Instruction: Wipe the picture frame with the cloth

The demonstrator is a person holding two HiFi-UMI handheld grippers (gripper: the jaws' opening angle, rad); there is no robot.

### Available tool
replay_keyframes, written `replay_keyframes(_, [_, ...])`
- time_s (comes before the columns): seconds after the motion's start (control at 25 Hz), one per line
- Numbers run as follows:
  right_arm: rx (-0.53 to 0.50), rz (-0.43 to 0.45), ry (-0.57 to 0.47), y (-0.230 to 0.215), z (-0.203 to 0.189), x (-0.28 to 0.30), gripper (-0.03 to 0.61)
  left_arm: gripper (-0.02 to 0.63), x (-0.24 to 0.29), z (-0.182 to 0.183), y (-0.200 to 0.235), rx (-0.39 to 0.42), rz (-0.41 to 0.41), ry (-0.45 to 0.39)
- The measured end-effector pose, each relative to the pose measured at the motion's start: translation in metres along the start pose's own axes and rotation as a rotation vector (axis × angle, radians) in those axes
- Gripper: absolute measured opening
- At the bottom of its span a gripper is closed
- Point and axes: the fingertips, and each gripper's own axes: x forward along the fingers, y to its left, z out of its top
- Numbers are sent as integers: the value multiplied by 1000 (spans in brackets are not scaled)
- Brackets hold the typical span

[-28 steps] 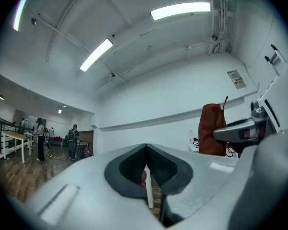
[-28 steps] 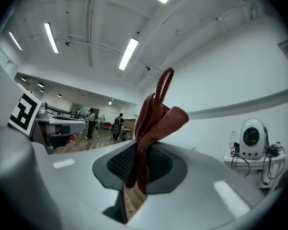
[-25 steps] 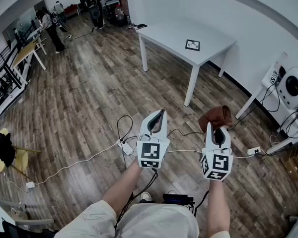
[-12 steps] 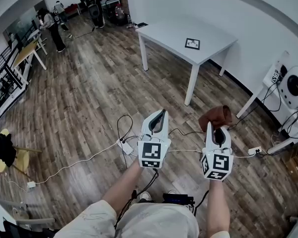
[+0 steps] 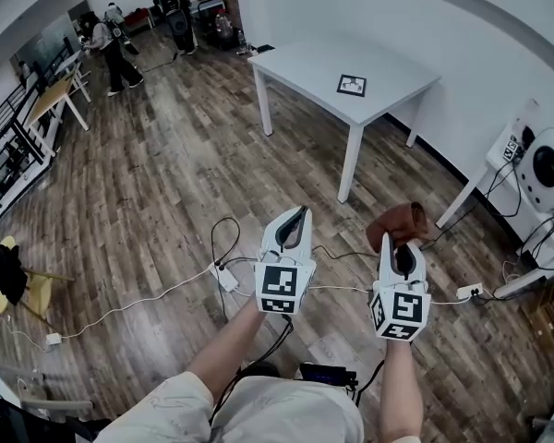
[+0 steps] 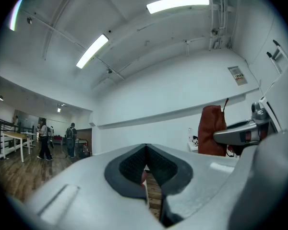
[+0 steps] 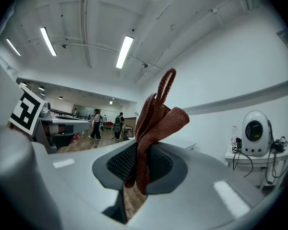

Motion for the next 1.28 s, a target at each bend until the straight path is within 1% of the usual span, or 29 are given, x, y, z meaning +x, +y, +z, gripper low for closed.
replay_keyframes(0.08, [0, 7, 4, -13, -4, 2, 78, 0, 9, -2, -9, -12, 5, 4])
replay_keyframes(0.24, [4, 13, 4, -29, -5, 20, 78, 0, 32, -1, -13, -45, 7, 11])
replay_keyframes(0.52, [-3, 26, 14, -48, -11, 79, 78, 0, 95, -6, -3, -30, 0, -5])
replay_keyframes(0.72, [-19, 24, 22, -55, -15, 145, 78, 0, 157, -18, 26, -45, -11, -12])
replay_keyframes(0.88, [-14, 11, 32, -69, -16, 217, 78, 0, 221, -26, 53, -29, -24, -24])
replay_keyframes(1.04, [-8, -4, 37, -79, -17, 285, 78, 0, 283, -33, 78, -36, -43, -30])
replay_keyframes(1.28, [-9, -15, 27, -88, -10, 353, 78, 0, 344, -36, 107, -46, -56, -31])
